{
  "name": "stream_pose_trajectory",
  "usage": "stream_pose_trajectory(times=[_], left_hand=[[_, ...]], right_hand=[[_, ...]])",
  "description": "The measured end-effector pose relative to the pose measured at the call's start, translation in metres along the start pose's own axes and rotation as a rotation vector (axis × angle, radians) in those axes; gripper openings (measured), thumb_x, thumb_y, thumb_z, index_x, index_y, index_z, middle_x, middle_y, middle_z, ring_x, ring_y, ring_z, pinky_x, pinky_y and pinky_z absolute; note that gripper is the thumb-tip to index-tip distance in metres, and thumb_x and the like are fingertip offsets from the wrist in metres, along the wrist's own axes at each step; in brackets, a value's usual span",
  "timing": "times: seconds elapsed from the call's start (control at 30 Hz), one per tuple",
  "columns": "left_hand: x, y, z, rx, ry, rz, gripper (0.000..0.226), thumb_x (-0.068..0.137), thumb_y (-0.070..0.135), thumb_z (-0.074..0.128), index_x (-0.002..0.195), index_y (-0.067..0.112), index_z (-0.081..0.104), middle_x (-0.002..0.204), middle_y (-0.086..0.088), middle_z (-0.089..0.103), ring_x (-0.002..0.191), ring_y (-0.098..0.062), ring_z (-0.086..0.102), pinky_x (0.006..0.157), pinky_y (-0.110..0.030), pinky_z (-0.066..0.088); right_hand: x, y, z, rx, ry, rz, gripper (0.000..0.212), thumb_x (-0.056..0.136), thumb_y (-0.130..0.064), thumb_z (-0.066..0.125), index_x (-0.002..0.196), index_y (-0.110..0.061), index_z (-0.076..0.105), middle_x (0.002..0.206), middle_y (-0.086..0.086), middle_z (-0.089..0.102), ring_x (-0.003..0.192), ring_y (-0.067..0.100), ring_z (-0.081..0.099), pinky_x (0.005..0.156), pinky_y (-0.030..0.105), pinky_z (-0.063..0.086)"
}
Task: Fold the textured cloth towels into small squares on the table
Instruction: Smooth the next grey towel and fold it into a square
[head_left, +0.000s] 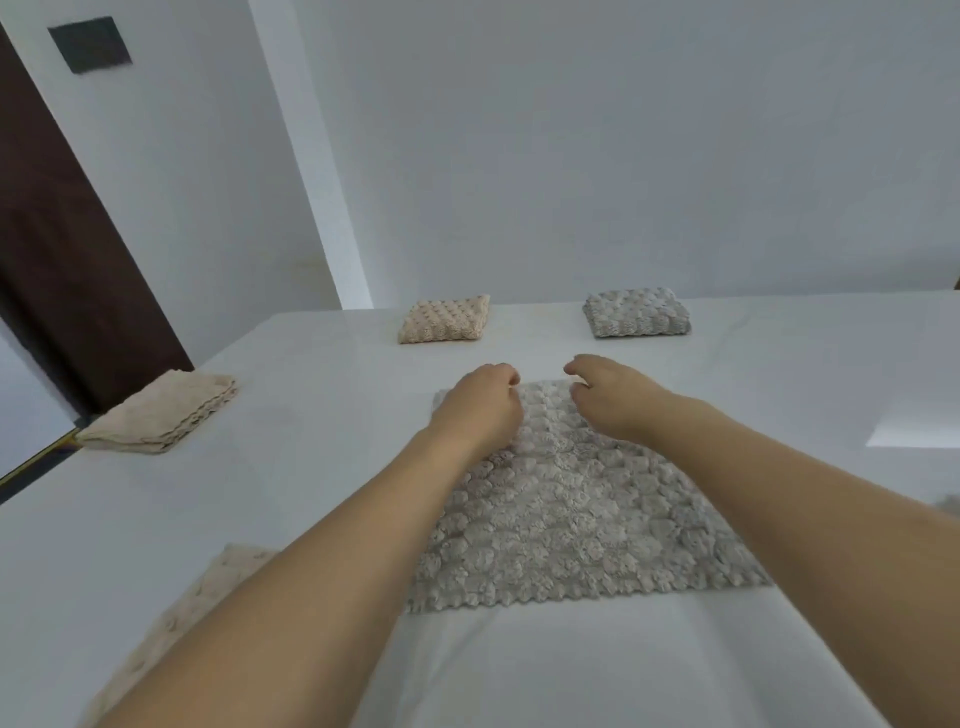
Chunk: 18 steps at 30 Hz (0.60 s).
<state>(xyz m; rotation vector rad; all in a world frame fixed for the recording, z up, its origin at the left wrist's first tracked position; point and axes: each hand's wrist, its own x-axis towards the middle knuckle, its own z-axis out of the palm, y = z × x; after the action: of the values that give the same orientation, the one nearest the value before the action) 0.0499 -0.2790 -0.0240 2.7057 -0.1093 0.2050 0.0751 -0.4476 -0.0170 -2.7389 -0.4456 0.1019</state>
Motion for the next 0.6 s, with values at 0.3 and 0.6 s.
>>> stream_pose_trajectory(times=[0.3,0.6], left_hand=[[0.030,-0.033,0.063,0.239,-0.147,-0.021,0.060,0.103,0.042,0.013,0.158,0.019,0.006,0.165,0.001,0.000,0.151,-0.017,-0.002,0.122,-0.038,-0.003],[0.022,-0.039,0.027,0.502,-0.188,-0.204,0.064,0.102,0.039,0.009,0.156,0.006,0.001,0.164,-0.010,-0.004,0.151,-0.026,-0.006,0.121,-0.046,-0.008]], right_hand=[[0.036,0.036,0.061,-0.200,-0.012,0.032,0.055,0.101,-0.046,0.009,0.154,-0.033,0.004,0.163,-0.004,-0.004,0.149,0.017,-0.005,0.120,0.042,-0.004],[0.012,0.054,0.015,-0.424,0.032,0.236,0.058,0.101,-0.032,0.012,0.155,-0.013,0.002,0.163,0.001,-0.007,0.148,0.021,-0.015,0.119,0.047,-0.009]])
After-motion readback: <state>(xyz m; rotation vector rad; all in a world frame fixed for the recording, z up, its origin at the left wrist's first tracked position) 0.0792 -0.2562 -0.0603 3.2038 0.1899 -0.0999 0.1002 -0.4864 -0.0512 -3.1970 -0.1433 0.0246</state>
